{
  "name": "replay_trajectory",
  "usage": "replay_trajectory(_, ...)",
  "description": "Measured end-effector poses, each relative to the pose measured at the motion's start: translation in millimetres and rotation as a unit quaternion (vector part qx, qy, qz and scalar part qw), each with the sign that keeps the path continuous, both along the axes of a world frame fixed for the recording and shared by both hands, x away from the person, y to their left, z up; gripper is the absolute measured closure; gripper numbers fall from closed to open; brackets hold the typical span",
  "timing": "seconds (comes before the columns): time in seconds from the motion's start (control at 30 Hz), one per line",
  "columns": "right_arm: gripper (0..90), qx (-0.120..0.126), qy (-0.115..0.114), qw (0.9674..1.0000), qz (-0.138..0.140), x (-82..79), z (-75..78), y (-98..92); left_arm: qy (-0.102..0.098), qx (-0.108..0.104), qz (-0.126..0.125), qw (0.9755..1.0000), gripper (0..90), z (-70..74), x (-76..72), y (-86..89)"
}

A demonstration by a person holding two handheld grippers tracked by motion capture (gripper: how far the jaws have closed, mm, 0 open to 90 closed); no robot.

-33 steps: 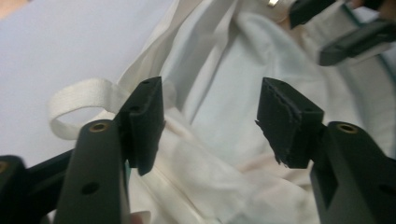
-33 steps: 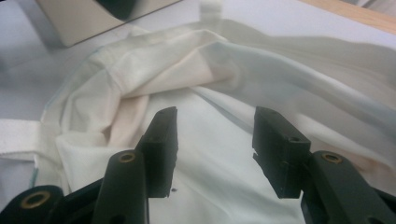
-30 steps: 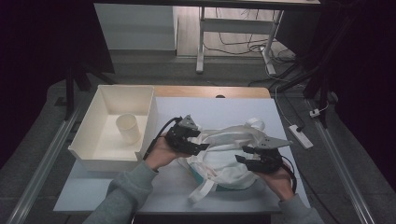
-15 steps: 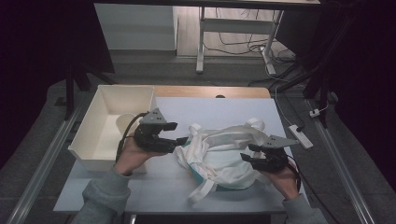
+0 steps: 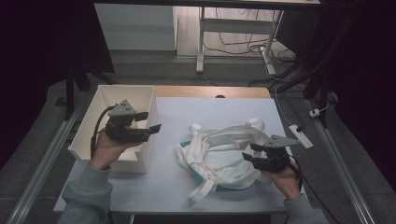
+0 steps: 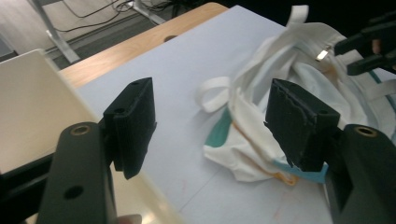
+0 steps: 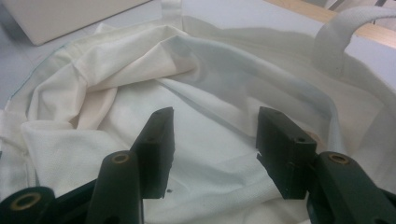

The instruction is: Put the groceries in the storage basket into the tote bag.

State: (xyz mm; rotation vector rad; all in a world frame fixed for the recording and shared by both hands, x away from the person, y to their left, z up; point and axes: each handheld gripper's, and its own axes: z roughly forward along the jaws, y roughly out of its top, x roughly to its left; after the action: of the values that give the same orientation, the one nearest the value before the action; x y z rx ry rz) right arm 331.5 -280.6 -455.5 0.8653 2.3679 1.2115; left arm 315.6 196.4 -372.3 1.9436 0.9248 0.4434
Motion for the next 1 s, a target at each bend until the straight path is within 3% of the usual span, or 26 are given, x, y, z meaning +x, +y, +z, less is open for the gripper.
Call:
replay_trajectory(0.23, 46.9, 0.0, -0.001, 1.0, -0.004, 0.3, -3.7, -0.7, 0.014, 0.02, 0.069, 0.9973, 30.5, -9.9, 12.3, 36.9)
replay_trajectory(0.4, 46.6, -0.003, -0.001, 1.0, -0.001, 0.0, -4.0, 0.8, 0.043, 0.049, 0.116, 0.9911, 23.2, -28.2, 27.3, 52.2)
replay_trajectory(0.5, 46.5, -0.004, -0.001, 1.0, -0.001, -0.2, -4.1, 1.1, 0.061, 0.05, 0.133, 0.9879, 18.9, -39.8, 36.2, 59.6)
replay_trajectory(0.73, 45.8, -0.01, 0.005, 0.9999, 0.001, 0.9, -7.2, 2.5, 0.108, 0.08, 0.143, 0.9806, 10.5, -65.8, 55.7, 65.2)
replay_trajectory(0.83, 45.5, -0.013, 0.007, 0.9999, 0.001, 1.2, -8.6, 3.7, 0.118, 0.09, 0.147, 0.9781, 6.9, -72.6, 62.3, 64.2)
replay_trajectory(1.0, 45.2, -0.017, 0.01, 0.9998, 0.003, 1.5, -9.8, 4.9, 0.137, 0.086, 0.155, 0.9746, 3.6, -85.3, 75.1, 66.5)
